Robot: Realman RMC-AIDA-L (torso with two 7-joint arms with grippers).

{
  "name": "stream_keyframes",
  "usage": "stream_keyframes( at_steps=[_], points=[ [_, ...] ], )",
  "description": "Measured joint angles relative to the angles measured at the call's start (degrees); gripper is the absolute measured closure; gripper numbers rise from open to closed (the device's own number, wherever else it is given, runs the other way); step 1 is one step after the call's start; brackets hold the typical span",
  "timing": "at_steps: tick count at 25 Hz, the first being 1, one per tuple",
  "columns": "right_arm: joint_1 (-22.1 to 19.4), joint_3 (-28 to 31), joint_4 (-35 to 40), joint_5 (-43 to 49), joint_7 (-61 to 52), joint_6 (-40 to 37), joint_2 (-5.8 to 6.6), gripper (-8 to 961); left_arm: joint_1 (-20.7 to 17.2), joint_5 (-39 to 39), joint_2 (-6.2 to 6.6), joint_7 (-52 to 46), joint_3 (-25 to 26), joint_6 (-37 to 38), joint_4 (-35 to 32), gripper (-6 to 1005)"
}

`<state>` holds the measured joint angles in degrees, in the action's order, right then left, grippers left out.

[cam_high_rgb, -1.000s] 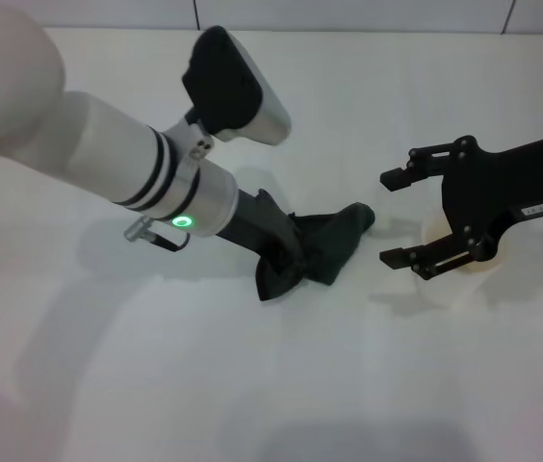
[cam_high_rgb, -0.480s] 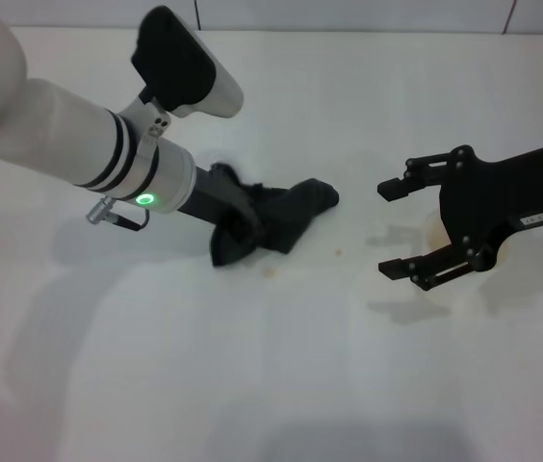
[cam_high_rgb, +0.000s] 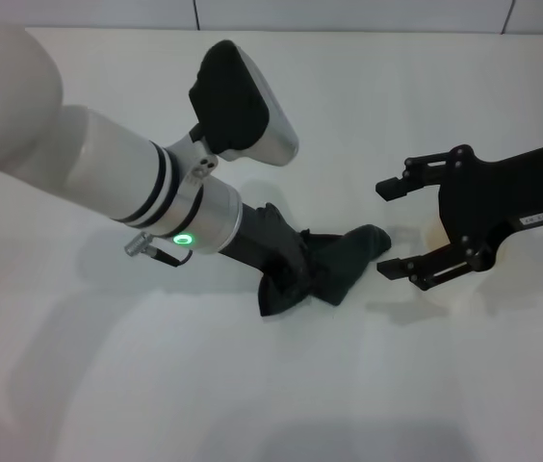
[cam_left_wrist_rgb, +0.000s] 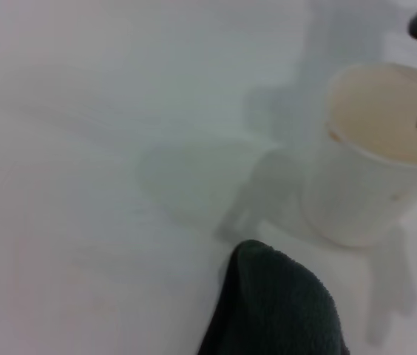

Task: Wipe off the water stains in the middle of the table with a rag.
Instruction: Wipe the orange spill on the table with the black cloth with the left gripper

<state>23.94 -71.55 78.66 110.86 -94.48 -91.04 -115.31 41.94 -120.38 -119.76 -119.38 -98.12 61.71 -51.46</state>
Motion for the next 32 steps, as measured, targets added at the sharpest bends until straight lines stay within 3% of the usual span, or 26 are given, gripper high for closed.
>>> stream_keyframes(
  at_steps=[5,10,14,18,22,28,32],
  points=[
    [0.1,-0.5,0.0,-0.3,0.0,0.0,0.00,95,0.5,-0.4,0.26,0.1,0.4,-3.6,2.8,907],
    [0.2,-0.9,0.1,-0.3,0.0,0.0,0.00,96,2.6,-3.6,0.50,0.3,6.2,-5.1,7.7,907],
    [0.0,-1.1,0.1,-0.3,0.0,0.0,0.00,96,2.3,-4.5,0.48,0.5,7.3,-2.4,6.1,907],
    [0.0,-1.1,0.2,-0.3,0.0,0.0,0.00,96,-1.7,-4.1,0.18,0.7,5.6,2.1,-0.2,907],
    [0.0,-1.1,0.2,-0.4,0.0,0.1,0.00,95,-4.8,-1.5,0.07,0.4,0.8,2.7,-4.5,907],
    [0.3,-1.3,0.2,-0.9,0.0,0.1,-0.04,95,-4.4,1.4,-0.10,0.3,-5.8,-0.6,-4.6,906],
    [0.2,-1.4,0.3,-1.2,0.0,0.1,-0.06,95,-4.1,1.4,0.03,0.3,-5.4,-2.2,-3.1,906]
  ],
)
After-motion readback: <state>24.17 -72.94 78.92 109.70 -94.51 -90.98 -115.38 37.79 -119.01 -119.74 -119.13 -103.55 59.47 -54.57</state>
